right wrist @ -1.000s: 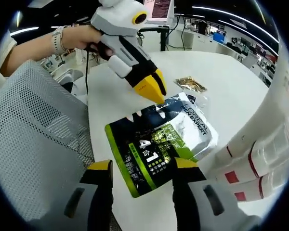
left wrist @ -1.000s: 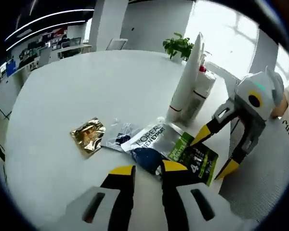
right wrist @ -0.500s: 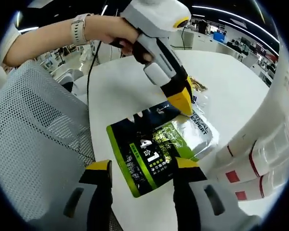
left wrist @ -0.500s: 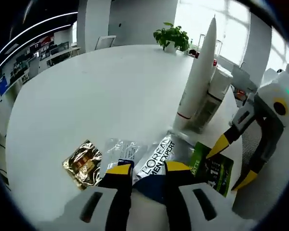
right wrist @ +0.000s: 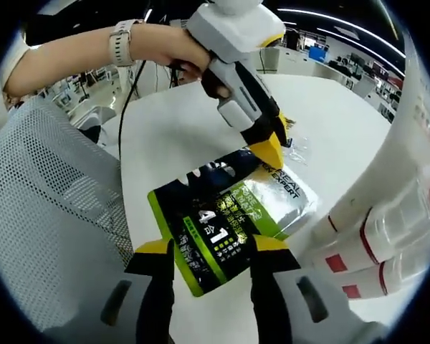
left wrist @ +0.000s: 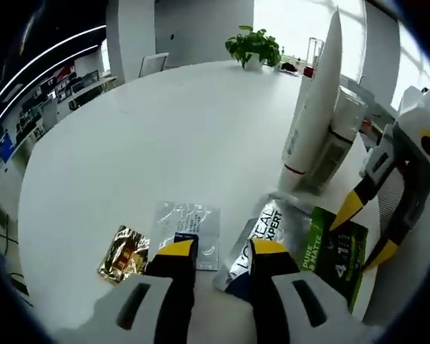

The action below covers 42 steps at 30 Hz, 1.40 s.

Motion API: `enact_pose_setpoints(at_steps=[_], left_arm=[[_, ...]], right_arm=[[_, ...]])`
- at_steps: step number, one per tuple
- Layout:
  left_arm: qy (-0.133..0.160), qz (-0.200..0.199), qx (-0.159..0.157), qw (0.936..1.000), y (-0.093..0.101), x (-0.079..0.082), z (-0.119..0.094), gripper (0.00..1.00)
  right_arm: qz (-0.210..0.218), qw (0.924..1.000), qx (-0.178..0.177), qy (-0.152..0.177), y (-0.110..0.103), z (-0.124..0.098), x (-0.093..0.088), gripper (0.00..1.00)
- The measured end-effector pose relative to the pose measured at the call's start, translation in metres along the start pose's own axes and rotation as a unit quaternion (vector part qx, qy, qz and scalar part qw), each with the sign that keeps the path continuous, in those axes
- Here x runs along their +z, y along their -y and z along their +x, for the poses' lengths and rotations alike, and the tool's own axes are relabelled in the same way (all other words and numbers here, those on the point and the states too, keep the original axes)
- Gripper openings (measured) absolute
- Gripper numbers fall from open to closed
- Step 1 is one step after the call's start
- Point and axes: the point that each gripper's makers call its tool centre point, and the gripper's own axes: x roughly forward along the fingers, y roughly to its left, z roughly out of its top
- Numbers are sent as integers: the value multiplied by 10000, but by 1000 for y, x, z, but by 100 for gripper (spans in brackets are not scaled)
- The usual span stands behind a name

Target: Arrange the skincare products in the storage area until every visible bottle or jar stands upright without overlapping.

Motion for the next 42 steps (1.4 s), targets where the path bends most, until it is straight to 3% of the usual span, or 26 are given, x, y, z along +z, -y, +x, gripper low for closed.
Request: enact_pose_setpoints(at_steps=[8, 11, 17, 25, 34, 42], left_arm=[[98, 122, 59, 9999, -6, 6, 4, 27], [152, 192, 249, 9994, -13, 9, 4, 28], [227, 285, 170, 9992, -6, 12, -4, 26], [62, 455, 194, 9988, -2, 5, 1, 26], [112, 287, 205, 9993, -11, 10, 6, 25], [143, 247, 203, 9994, -17, 14, 11, 24]], right_arm=[[50, 9999, -135, 17, 6, 2, 1, 42], [99, 9998, -177, 22, 12, 3, 2, 41], [198, 9996, -218, 28, 21, 3, 3, 37], [117, 9994, -320, 59, 26, 4, 5, 37], [-146, 9984, -543, 27, 33, 1, 6, 35], [-134, 9982, -588, 40, 37, 3, 8, 34]])
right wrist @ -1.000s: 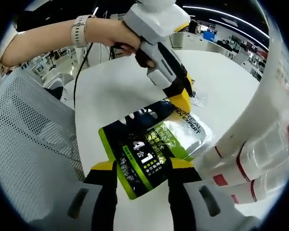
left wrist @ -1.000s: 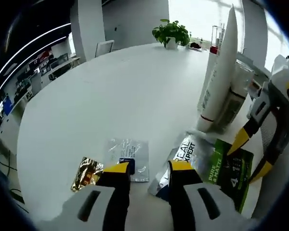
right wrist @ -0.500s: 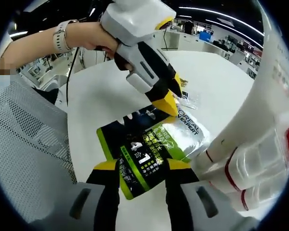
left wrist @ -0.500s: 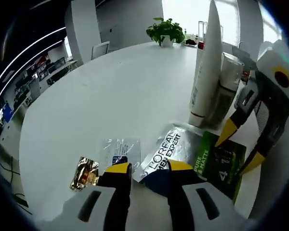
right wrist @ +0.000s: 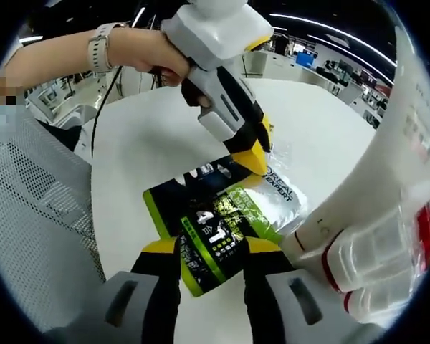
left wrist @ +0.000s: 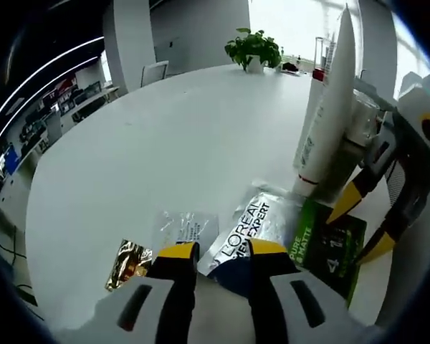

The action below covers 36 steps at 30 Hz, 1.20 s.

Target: Arrange the skincare products in the storage area until every visible bottle or jar stands upright without overlapping.

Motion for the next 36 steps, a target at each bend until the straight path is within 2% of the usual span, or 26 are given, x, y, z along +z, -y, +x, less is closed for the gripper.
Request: enact_pose_setpoints(at_steps=[12, 15, 25, 36], left_arm=[[13, -36, 13, 10000, -3, 3, 5, 25], [14, 106, 75, 9999, -3, 5, 4, 26], [57, 219, 89, 9997, 5, 10, -10, 27], [150, 332, 49, 9993, 21, 14, -36, 36]], right_arm=[[-89, 9999, -98, -14, 2, 0, 2, 34], [-215, 9997, -91, -36, -1, -2, 3, 36], [-182, 9998, 1, 69, -9, -11, 12, 37], [-26, 9996, 21, 283, -17, -33, 19, 38]])
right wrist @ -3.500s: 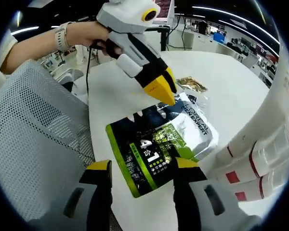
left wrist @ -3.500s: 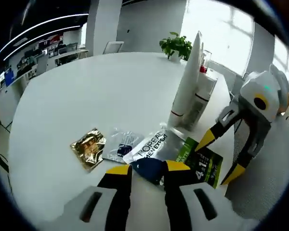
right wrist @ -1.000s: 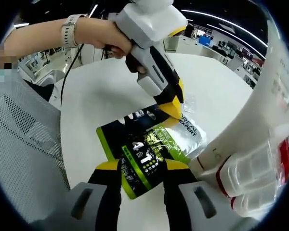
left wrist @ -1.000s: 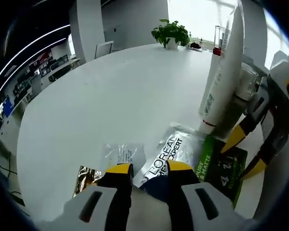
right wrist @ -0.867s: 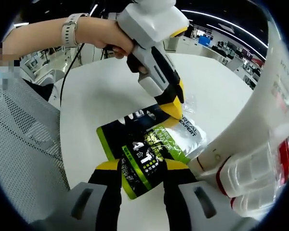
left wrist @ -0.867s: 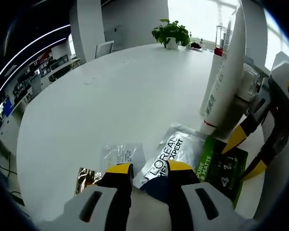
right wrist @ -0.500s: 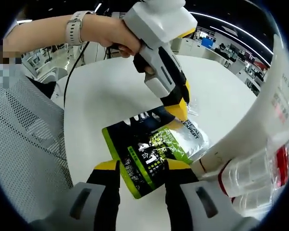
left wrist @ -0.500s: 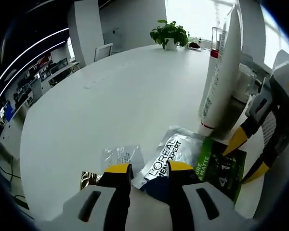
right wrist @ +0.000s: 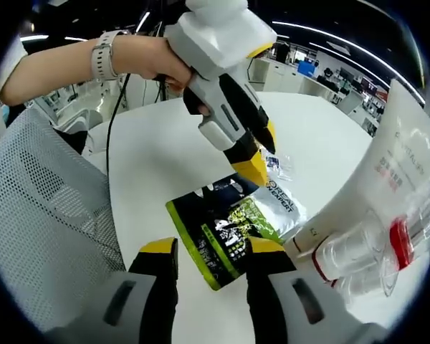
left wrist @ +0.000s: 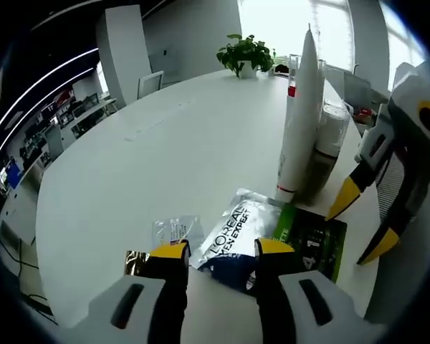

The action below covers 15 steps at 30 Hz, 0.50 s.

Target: Arrange the skincare products in the storage area until every visible bottle or jar stands upright without overlapping.

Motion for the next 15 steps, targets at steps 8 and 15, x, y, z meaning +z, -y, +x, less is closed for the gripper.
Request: enact_pose_setpoints(at_steps=[8, 15], left_arm=[[102, -147, 165, 9997, 8, 2, -26, 47], [105, -183, 333, 9992, 20, 2, -50, 56]], right_arm=[[166, 9996, -84, 215, 0, -31, 7, 39], [384, 9979, -341, 396, 6, -61, 5, 46]])
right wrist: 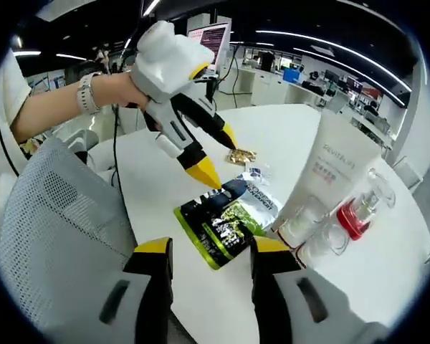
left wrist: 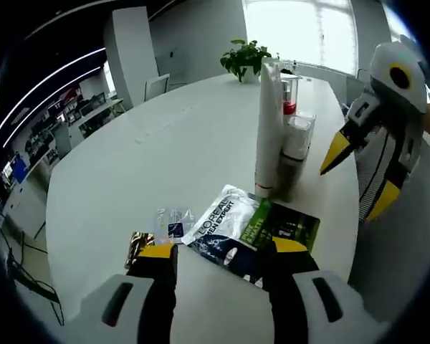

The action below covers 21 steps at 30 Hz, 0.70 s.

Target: Arrange the skincare products in the storage area until every visible bottle or jar stands upright without overlapping.

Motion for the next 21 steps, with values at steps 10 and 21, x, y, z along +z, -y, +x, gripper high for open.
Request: enact_pose_setpoints(at_steps=[10, 21], left_arm=[[232, 40, 145, 9996, 21, 13, -28, 74], [377, 16, 261, 9989, 40, 17, -51, 95]], right_arm=[[468, 9964, -693, 171, 24, -36, -9, 68], [599, 9919, -1099, 207, 45, -60, -20, 87]])
